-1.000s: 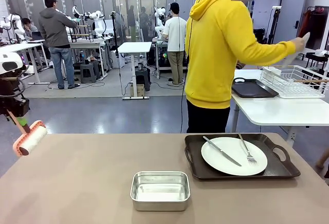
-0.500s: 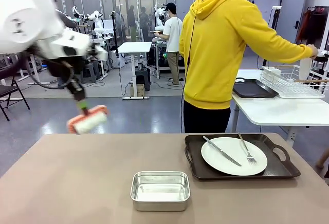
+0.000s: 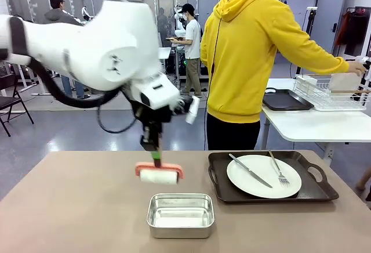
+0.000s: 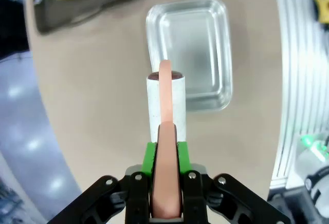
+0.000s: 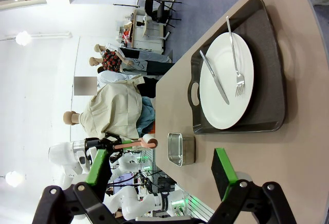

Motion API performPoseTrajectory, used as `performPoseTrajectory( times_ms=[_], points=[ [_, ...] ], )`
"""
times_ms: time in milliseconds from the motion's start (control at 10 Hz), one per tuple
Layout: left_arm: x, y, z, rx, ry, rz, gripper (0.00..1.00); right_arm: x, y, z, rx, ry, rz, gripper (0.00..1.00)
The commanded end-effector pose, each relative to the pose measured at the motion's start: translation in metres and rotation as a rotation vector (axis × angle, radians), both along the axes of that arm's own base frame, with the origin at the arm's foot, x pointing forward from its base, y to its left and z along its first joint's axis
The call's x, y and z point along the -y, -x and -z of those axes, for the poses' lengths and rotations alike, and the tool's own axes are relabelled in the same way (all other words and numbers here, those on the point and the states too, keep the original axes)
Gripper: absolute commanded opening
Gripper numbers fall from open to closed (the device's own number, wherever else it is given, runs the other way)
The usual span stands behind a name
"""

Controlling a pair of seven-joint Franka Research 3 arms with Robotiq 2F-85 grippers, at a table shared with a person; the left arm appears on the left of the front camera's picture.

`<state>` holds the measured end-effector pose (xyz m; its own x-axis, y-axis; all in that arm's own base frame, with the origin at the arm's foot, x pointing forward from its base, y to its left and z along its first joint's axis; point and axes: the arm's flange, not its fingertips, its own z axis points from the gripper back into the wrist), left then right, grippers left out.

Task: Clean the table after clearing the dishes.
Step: Place the Lint Roller back on top of the Airtight Container.

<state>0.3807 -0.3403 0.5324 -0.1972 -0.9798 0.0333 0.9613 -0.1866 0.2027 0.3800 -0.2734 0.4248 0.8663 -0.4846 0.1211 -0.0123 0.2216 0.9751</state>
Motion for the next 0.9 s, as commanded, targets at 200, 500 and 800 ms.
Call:
performPoseTrajectory(
  times_ms=[200,500,800],
  points=[
    [0.021,-0.009,-0.012,-0.038,0.047,-0.018,0.21,0.0,0.003,-0.003,0.0,0.008,-0.005,1.0],
    [0.027,0.001,0.004,-0.008,0.01,0.062,0.21,0.0,0.003,-0.003,0.0,0.008,-0.005,1.0],
    [0.028,-0.007,0.015,-0.07,0.066,0.01,0.21,0.0,0.003,-0.003,0.0,0.008,-0.005,1.0]
  ],
)
